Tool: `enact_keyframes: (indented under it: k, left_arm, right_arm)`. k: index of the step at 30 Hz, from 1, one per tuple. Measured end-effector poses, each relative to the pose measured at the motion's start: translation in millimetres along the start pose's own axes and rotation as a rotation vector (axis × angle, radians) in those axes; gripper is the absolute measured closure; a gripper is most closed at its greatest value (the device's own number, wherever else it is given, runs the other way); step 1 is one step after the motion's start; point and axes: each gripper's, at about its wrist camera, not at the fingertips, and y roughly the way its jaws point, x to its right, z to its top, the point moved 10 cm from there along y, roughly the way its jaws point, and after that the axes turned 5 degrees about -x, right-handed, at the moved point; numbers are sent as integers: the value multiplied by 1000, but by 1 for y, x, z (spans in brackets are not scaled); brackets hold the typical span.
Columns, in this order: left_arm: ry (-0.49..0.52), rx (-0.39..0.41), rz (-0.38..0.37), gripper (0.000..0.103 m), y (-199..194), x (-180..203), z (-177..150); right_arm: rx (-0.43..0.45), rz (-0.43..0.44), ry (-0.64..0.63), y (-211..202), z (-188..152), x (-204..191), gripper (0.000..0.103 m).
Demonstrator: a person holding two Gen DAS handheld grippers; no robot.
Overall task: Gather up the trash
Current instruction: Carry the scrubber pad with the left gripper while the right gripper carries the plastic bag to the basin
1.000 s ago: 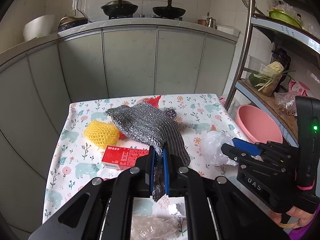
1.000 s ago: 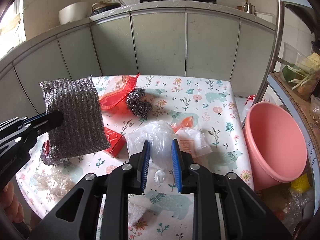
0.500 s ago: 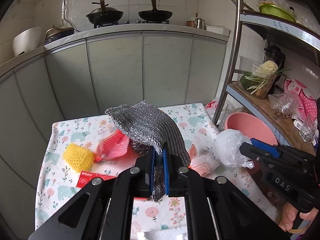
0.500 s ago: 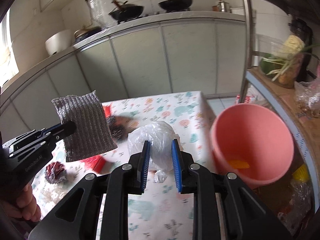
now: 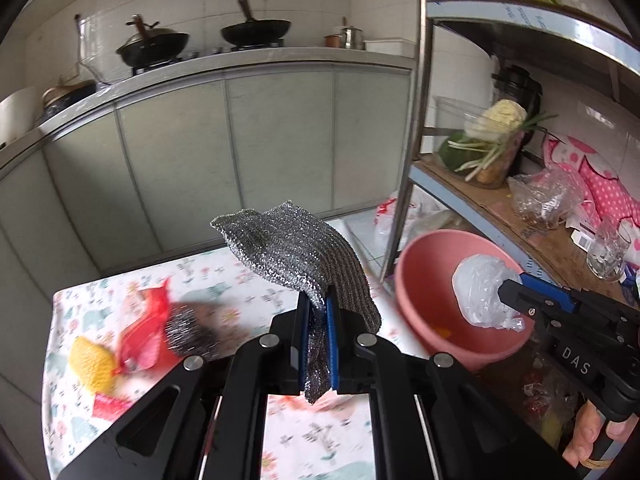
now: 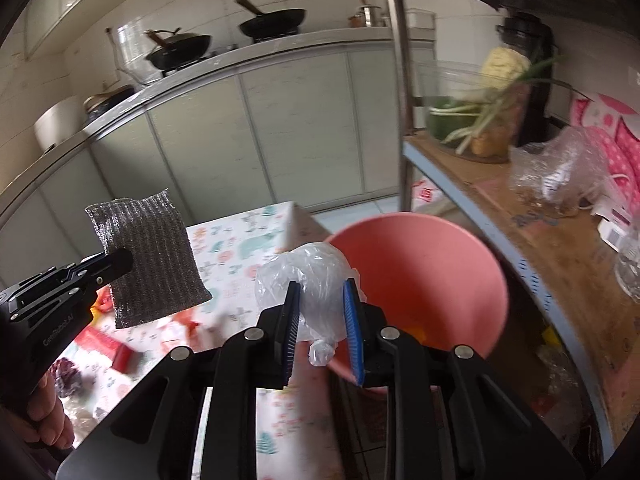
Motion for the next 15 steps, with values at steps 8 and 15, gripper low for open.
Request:
enact_keyframes:
  k: [8,15]
  left_arm:
    - [52,-21,-46,96,27,42,11]
    - [86,-49,-91,96,50,73,10]
  right_arm:
    - [-13,-73,43,11,-1,40,81]
    - [-38,-123,78,28,-2,67,81]
